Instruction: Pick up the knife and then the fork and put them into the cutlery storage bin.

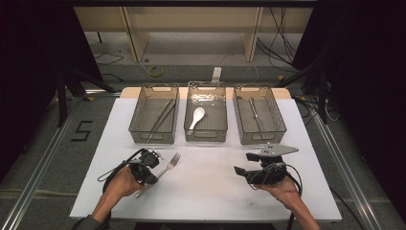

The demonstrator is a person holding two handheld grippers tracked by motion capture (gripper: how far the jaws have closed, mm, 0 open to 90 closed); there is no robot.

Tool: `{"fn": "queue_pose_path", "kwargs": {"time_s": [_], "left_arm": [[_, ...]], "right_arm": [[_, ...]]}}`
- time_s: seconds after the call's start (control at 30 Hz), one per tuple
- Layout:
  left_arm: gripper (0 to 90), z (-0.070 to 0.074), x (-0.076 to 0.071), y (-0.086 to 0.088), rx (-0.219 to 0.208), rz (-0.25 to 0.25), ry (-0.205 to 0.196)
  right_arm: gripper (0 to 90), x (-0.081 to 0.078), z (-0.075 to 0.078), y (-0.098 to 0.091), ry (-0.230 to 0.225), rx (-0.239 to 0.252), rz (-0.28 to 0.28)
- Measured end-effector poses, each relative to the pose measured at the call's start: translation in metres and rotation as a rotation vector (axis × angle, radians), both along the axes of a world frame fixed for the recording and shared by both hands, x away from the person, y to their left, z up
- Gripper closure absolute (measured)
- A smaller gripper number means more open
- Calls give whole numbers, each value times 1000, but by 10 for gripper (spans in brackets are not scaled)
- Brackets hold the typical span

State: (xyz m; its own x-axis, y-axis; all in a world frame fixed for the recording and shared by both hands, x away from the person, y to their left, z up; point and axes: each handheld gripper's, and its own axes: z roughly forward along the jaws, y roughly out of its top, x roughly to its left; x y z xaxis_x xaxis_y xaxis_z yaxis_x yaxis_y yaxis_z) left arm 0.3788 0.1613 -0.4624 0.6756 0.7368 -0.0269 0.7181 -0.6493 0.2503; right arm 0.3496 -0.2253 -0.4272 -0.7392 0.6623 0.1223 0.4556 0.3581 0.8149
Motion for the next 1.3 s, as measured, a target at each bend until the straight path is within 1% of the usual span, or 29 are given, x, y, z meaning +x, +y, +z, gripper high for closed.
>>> {"fn": "queue_pose_path", "kwargs": {"time_s": [0.07, 0.13, 0.2, 0.27, 0.33, 0.37, 0.4, 0.47, 0.5, 0.53, 0.57, 0.6, 0.63, 0.67, 0.73, 0.77, 0.8, 0.83, 0.87, 0.9, 0.93, 0.97, 1.03, 1.07, 1.1, 1.13, 1.17, 1.23, 1.3], "left_arm": [[820, 1, 0, 0, -17, -5, -9], [821, 3, -1, -2, -55, -12, -2], [822, 6, -2, -4, -47, -33, -16], [822, 10, -4, -6, -58, -38, -38], [823, 15, -6, -8, -82, -53, -40], [823, 16, -6, -9, -87, -52, -42], [823, 16, -7, -9, -83, -53, -55], [823, 19, -7, -10, -93, -62, -56], [823, 20, -8, -10, -104, -60, -69], [823, 22, -8, -11, -112, -58, -68], [824, 23, -9, -10, -118, -67, -74], [824, 25, -9, -11, -129, -62, -82], [823, 27, -10, -11, -133, -72, -71], [823, 29, -10, -12, -136, -73, -87], [824, 31, -11, -14, -141, -82, -86], [823, 33, -11, -15, -152, -84, -96], [823, 34, -11, -17, -153, -94, -83], [823, 35, -11, -19, -157, -92, -93], [823, 35, -10, -21, -159, -94, -94], [823, 35, -10, -23, -160, -104, -81], [823, 36, -10, -25, -169, -105, -87], [823, 36, -9, -27, -173, -110, -77], [823, 36, -8, -31, -169, -125, -79], [823, 36, -7, -33, -169, -130, -72], [823, 36, -7, -36, -167, -136, -74], [823, 37, -6, -38, -175, -139, -74], [823, 37, -6, -40, -178, -150, -66], [823, 39, -6, -45, -182, -165, -67], [823, 40, -5, -50, -187, -185, -60]], "right_arm": [[302, 0, 0, 0, 1, -4, 2], [302, 0, 0, 1, -1, -3, 3], [305, 0, 0, 1, -2, -1, 3], [305, 0, 0, 0, -2, -1, 0], [305, 0, 0, 0, -1, 1, 2], [305, 0, 0, 1, -1, 1, 2], [305, 0, 0, 1, -1, 1, 2], [305, -1, 0, 1, -1, 1, 3], [305, -1, 0, 1, -1, 2, 3], [305, -1, 0, 1, -1, 3, 3], [307, -1, 0, 1, -2, 2, 3], [308, -1, 0, 1, -3, 2, 2], [308, -1, 0, 1, -5, 2, 3], [308, -1, 1, 1, -6, 3, 4], [308, -1, 1, 2, -6, 10, 6], [308, -1, 1, 3, -9, 10, 7], [308, -2, 2, 3, -11, 12, 10], [308, -2, 2, 4, -10, 14, 15], [308, -3, 2, 5, -14, 14, 18], [307, -3, 3, 6, -18, 14, 23], [306, -4, 3, 8, -24, 14, 32], [303, -5, 4, 9, -27, 14, 39], [302, -7, 5, 13, -40, 14, 53], [301, -8, 5, 15, -42, 14, 61], [300, -9, 6, 18, -49, 12, 69], [299, -10, 6, 21, -54, 11, 80], [299, -11, 7, 24, -56, 7, 94], [299, -14, 8, 31, -71, 0, 115], [299, -17, 8, 37, -88, -13, 139]]}}
